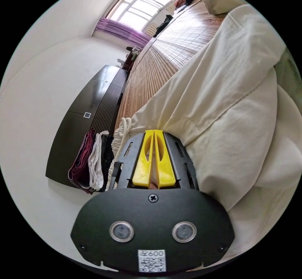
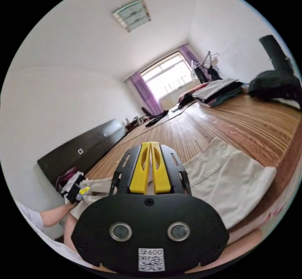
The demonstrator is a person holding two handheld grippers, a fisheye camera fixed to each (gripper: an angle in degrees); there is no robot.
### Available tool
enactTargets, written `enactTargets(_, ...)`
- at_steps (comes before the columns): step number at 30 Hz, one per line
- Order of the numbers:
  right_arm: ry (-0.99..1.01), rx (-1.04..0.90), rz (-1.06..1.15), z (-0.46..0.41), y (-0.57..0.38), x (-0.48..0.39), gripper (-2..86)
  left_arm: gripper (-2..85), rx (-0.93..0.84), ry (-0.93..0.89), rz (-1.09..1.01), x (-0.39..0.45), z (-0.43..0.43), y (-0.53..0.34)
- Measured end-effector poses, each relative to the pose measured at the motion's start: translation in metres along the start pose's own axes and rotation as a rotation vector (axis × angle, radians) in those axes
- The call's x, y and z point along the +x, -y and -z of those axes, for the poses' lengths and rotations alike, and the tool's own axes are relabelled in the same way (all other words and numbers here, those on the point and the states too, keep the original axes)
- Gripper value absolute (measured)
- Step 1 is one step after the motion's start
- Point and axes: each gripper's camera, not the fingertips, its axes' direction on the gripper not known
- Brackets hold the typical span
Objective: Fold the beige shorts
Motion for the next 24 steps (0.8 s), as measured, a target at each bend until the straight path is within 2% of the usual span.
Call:
enactTargets(1,-0.002,-0.049,0.049,-0.02,0.008,-0.016,1.3,0.4,0.003,0.002,-0.002,0.0,0.0,-0.001)
enactTargets(3,-0.064,-0.244,0.231,-0.105,0.032,-0.087,12.0,0.3,0.02,0.026,-0.021,0.003,0.0,-0.006)
enactTargets(5,-0.11,-0.378,0.368,-0.167,0.039,-0.136,14.6,0.3,0.024,0.048,-0.032,0.006,-0.001,-0.008)
enactTargets(8,-0.134,-0.569,0.602,-0.255,0.03,-0.203,13.3,0.3,0.027,0.065,-0.037,0.006,-0.002,-0.009)
enactTargets(10,-0.145,-0.702,0.678,-0.303,0.019,-0.224,11.6,0.3,0.029,0.07,-0.038,0.005,-0.003,-0.009)
enactTargets(12,-0.222,-0.855,0.768,-0.343,0.008,-0.232,0.8,0.3,0.033,0.074,-0.039,0.002,-0.004,-0.01)
enactTargets(13,-0.242,-0.855,0.775,-0.344,0.012,-0.232,0.4,0.2,0.033,0.074,-0.04,0.001,-0.005,-0.01)
enactTargets(16,-0.244,-0.618,0.687,-0.289,0.081,-0.222,-0.5,0.2,0.034,0.075,-0.042,-0.003,-0.006,-0.01)
enactTargets(18,-0.222,-0.216,0.563,-0.181,0.155,-0.194,-0.7,0.1,0.036,0.078,-0.045,-0.007,-0.007,-0.01)
enactTargets(19,-0.212,-0.1,0.501,-0.147,0.172,-0.18,-0.8,0.1,0.036,0.08,-0.046,-0.008,-0.007,-0.009)
enactTargets(21,-0.076,0.35,0.133,-0.005,0.21,-0.09,-0.8,0.2,0.033,0.088,-0.046,-0.012,-0.007,-0.009)
enactTargets(23,0.033,0.593,-0.067,0.075,0.204,-0.016,-0.8,0.2,0.032,0.092,-0.045,-0.015,-0.007,-0.008)
enactTargets(24,0.03,0.625,-0.072,0.105,0.2,0.02,-0.8,0.2,0.034,0.094,-0.043,-0.018,-0.006,-0.008)
